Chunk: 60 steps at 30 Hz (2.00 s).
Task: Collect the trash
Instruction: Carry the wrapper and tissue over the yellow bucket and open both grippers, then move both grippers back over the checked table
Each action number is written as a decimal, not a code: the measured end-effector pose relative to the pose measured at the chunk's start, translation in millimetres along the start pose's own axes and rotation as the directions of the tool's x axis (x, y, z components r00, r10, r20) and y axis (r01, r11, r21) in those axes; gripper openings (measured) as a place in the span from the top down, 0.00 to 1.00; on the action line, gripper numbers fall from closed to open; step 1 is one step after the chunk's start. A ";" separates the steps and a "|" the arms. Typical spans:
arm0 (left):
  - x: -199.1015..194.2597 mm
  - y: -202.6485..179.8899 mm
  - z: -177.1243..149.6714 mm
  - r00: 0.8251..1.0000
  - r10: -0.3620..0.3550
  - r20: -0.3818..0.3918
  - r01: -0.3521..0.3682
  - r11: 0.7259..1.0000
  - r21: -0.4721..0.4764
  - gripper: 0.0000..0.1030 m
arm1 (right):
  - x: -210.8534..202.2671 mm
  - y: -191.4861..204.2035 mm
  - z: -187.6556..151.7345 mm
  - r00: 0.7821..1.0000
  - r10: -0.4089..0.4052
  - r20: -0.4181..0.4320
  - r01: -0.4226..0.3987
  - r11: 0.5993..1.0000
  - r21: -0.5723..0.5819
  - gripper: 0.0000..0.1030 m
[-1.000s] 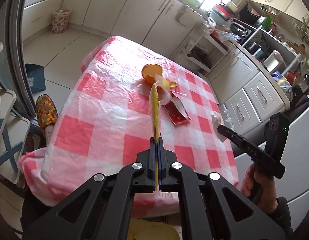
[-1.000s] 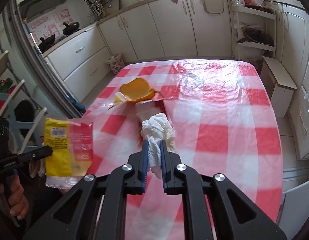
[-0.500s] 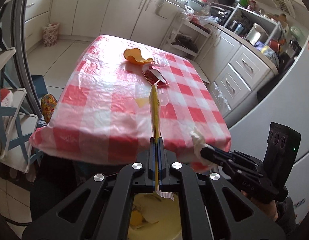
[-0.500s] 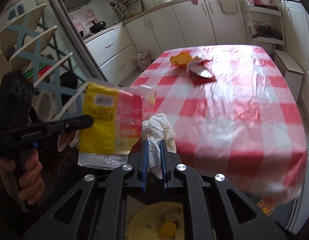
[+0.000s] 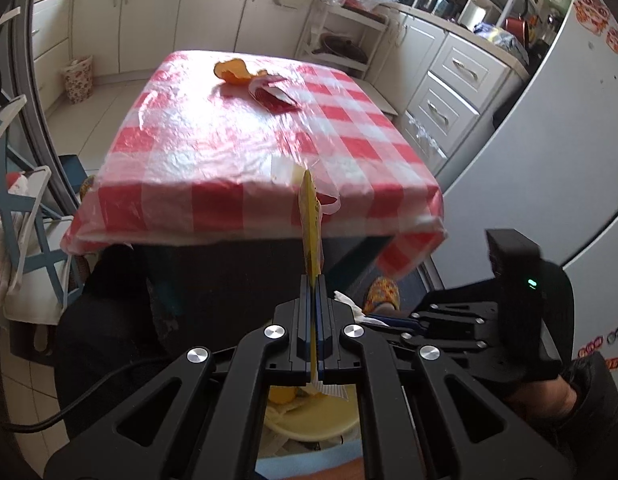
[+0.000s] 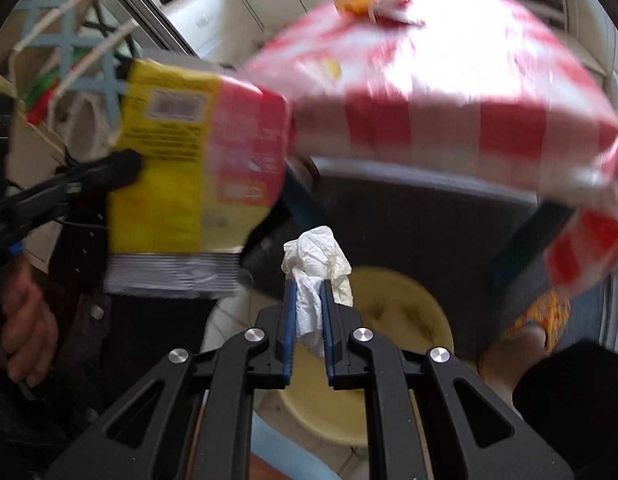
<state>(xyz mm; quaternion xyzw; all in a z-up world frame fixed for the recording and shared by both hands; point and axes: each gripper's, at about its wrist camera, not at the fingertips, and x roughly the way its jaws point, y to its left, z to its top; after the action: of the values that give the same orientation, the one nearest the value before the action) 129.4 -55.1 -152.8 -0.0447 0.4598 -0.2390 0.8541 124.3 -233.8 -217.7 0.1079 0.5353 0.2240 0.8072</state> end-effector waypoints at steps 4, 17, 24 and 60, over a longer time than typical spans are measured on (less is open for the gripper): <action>7.6 -7.0 -16.4 0.998 0.000 -0.057 0.002 1.000 0.021 0.98 | 21.6 -7.1 -6.5 0.994 -0.034 -0.100 0.036 0.999 0.018 0.86; 77.0 1.1 -64.7 0.915 -0.019 -0.402 0.013 1.000 -0.018 0.89 | 43.0 -31.2 -21.0 0.964 -0.130 -0.232 0.153 0.985 0.084 0.48; 74.1 8.0 -63.0 0.921 -0.012 -0.390 -0.006 0.999 -0.046 0.69 | 37.9 -29.7 -16.5 0.971 -0.124 -0.204 0.145 0.985 0.090 0.44; 106.7 114.4 207.2 0.977 0.198 0.079 -0.177 0.961 -0.214 0.29 | 23.1 -42.7 238.7 0.935 -0.195 0.296 0.239 0.964 -0.120 0.23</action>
<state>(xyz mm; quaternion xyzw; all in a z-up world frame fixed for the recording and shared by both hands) 388.0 -31.9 -149.4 -0.1006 0.4412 -0.1057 0.8855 360.2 -244.5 -157.9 0.0163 0.4046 0.1564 0.9009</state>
